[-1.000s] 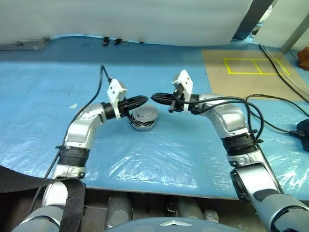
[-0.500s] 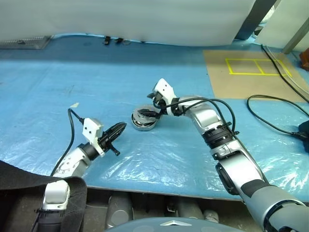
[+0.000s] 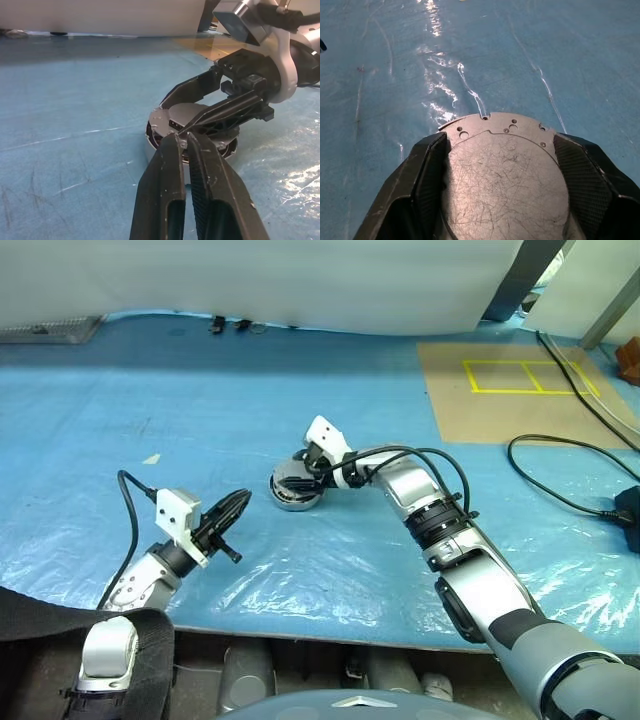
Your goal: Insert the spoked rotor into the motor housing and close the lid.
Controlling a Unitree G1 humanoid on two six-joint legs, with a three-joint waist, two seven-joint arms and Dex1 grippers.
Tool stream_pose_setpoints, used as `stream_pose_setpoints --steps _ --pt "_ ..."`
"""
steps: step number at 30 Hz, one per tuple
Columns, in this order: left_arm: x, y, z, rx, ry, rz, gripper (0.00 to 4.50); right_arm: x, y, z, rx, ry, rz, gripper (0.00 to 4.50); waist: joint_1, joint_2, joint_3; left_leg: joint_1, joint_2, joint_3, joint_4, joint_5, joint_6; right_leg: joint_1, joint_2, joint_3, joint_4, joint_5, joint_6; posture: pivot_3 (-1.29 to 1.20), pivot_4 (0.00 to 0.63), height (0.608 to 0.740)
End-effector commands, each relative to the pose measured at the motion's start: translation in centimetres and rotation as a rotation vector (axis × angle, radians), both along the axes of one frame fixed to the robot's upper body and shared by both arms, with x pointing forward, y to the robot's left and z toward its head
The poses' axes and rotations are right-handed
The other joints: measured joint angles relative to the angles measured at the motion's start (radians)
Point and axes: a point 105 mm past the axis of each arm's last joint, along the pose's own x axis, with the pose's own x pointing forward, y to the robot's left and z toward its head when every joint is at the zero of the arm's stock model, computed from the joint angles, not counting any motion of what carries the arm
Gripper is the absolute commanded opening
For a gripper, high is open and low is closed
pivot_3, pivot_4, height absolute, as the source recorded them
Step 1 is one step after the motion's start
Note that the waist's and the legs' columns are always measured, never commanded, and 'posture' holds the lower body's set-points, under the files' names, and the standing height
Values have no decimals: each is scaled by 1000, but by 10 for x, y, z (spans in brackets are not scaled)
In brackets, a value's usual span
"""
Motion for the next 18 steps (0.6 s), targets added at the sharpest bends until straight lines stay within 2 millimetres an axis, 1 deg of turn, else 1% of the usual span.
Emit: stream_pose_setpoints --steps 1,8,11,13,16,18 --pt "-1 -2 15 -1 -56 -8 298 -1 3 1 -22 -38 22 3004 0 0 0 0 0 0 0 0 0 0 0 0 0 0 0 0 150 740" --pt "-1 1 9 2 -36 -1 298 -3 13 3 -83 -88 25 3004 -2 0 0 1 0 0 0 0 0 0 0 1 1 0 0 0 150 740" --pt "0 4 4 13 -20 6 298 -5 20 5 -59 -57 17 3004 -9 0 0 1 0 1 0 0 0 0 0 1 2 0 0 0 150 740" --pt "-1 5 1 18 -5 2 298 -9 23 2 -53 -24 20 3004 -16 0 0 2 0 0 1 0 0 0 0 1 2 0 0 0 150 740" --pt "-1 4 -1 27 -1 -9 298 -10 20 -12 -77 16 4 3004 -22 0 0 2 0 0 1 0 0 0 0 1 2 0 0 0 150 740" --pt "1 5 -1 25 -5 -7 298 -12 19 -14 -66 50 -5 3004 -22 0 0 2 0 0 1 0 0 0 0 2 3 0 0 0 150 740"
